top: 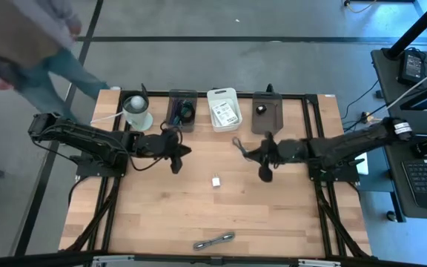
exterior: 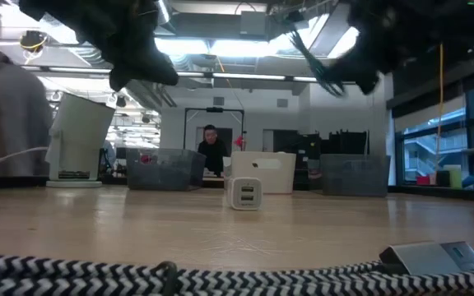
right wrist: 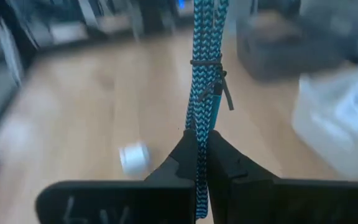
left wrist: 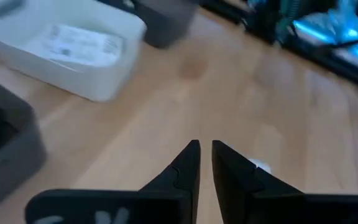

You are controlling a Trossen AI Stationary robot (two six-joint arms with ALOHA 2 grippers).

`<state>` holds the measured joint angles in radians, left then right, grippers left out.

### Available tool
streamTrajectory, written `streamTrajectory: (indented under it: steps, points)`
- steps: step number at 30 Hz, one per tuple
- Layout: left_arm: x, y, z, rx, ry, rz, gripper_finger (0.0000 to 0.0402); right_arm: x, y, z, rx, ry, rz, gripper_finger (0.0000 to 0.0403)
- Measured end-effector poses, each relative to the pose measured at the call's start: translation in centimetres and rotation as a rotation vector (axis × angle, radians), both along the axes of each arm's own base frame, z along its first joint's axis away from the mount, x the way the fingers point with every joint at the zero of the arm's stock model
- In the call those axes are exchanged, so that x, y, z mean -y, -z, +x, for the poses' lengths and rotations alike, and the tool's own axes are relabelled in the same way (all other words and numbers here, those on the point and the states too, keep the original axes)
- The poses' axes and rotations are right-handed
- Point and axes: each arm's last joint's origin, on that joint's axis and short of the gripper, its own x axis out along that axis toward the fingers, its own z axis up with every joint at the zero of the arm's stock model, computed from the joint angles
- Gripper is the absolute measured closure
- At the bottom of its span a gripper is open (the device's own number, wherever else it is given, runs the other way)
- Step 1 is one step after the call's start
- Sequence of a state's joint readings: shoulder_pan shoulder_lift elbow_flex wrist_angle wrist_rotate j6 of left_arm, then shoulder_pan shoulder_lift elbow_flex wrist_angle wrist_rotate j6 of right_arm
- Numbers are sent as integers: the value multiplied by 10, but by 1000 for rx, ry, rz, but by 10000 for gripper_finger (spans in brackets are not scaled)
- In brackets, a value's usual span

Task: Pick and place items into bin
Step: Put the blue charger cable into the left black bin

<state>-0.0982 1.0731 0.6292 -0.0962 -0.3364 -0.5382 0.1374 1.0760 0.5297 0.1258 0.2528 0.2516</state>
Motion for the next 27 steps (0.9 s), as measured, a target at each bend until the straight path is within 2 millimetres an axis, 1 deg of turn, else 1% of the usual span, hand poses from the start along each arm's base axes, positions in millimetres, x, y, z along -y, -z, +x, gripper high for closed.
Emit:
streamTrajectory:
  steps: [3, 6, 9, 13, 18, 20, 23, 25, 27]
  points:
    - [-2, -5, 2, 64, -66, 22, 350, 9, -10, 9, 130, -10, 46, 392]
    - [-3, -13, 5, 142, -84, 52, 322, 16, -12, 16, 195, -4, 104, 392]
    - [-5, -19, 7, 200, -153, 102, 289, 21, -14, 27, 202, 20, 148, 392]
    - [-6, -24, 7, 256, -222, 115, 261, 22, -18, 49, 191, -23, 178, 392]
    - [-10, -29, 8, 311, -302, 129, 254, 23, -16, 81, 152, -46, 177, 392]
    - [-13, -34, 9, 375, -329, 106, 256, 27, -17, 92, 150, -33, 170, 392]
    - [-21, -42, 9, 449, -364, 108, 260, 36, -26, 105, 173, -12, 163, 392]
    - [-28, -44, 10, 458, -342, 134, 262, 42, -34, 111, 195, 3, 155, 392]
    - [-35, -45, 12, 445, -252, 161, 264, 49, -42, 114, 222, 22, 150, 392]
